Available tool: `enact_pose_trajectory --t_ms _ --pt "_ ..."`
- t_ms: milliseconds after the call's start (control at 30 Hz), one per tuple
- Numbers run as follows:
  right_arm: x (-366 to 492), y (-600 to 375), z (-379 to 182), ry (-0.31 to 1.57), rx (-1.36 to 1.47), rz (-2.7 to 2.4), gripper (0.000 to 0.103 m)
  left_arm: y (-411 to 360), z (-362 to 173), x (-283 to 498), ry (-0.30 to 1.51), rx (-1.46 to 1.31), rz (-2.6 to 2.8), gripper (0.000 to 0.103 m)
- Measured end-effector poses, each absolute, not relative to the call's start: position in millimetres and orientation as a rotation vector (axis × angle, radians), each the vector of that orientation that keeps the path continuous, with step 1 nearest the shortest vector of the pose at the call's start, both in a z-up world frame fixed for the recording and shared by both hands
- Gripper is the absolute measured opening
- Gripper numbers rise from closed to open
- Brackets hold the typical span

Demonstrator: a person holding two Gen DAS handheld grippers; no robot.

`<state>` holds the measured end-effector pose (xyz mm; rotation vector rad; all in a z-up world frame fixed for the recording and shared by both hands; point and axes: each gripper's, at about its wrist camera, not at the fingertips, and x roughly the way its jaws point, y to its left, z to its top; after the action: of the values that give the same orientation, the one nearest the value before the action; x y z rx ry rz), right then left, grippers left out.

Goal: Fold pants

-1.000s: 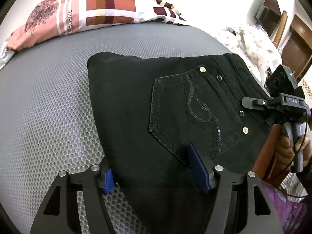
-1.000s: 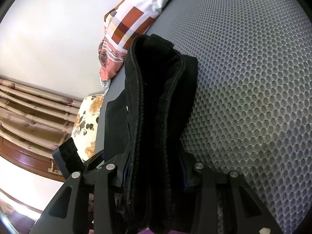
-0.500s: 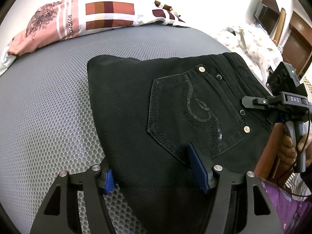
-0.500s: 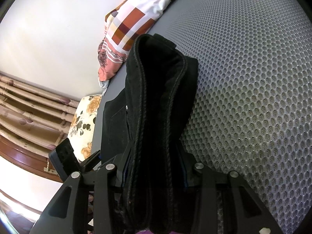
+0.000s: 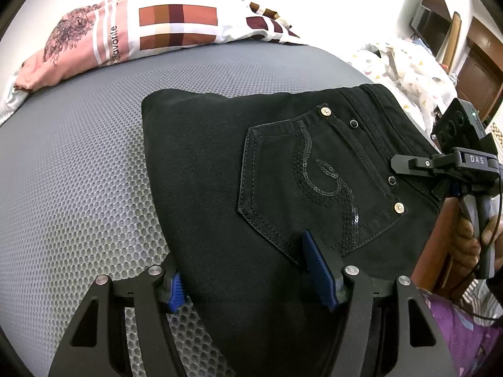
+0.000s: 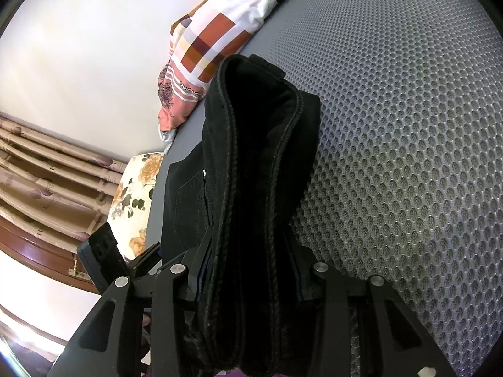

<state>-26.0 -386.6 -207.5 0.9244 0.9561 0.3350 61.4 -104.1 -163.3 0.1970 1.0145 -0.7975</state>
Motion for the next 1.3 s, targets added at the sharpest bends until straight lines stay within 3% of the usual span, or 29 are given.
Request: enact_pose_trajectory --t_ms 1300 --pt "-32.3 -375.8 -205.9 0.932 0.885 0.304 0.035 -103.9 -162.9 61.3 0.991 0.201 -0.799 0.068"
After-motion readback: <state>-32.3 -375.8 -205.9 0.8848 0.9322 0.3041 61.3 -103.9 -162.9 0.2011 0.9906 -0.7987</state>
